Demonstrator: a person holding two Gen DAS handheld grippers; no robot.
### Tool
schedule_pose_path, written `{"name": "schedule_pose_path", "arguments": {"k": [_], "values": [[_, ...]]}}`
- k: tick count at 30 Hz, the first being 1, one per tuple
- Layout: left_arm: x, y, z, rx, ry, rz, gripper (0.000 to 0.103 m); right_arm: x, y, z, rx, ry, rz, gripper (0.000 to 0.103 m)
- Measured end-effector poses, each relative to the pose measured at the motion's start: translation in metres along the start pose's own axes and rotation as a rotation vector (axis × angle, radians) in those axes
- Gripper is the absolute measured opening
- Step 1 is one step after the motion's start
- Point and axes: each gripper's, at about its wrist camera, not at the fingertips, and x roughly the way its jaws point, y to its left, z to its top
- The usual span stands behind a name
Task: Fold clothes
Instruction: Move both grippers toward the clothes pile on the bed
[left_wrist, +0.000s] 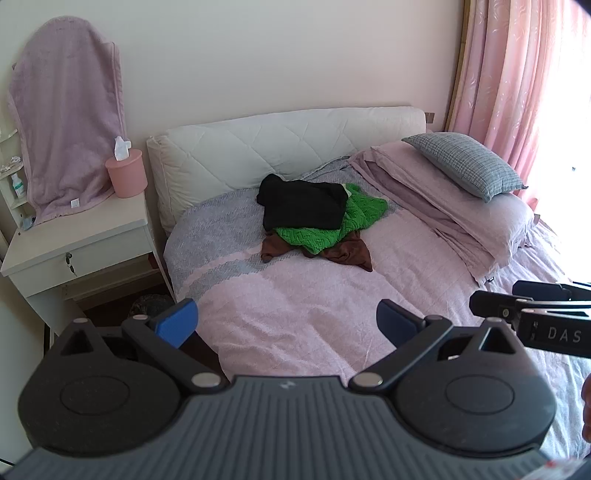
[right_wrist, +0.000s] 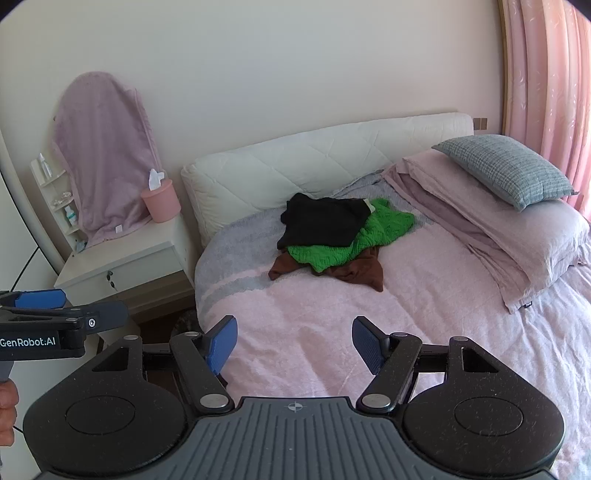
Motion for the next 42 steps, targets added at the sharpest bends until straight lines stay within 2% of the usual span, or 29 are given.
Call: {"name": "schedule_pose_path", "arguments": {"k": [20, 42], "values": [[0.008, -0.005, 0.006, -0.005, 0.029, 0.030, 0.101, 0.009, -0.013, 0.002, 0.014, 0.020, 0.027, 0.066], [0.008, -0.028, 0.012, 0.025, 0.044, 0.060, 0.102, 0.006, -0.031, -0.002, 0.053, 0.010, 0.049, 0.066]]}}
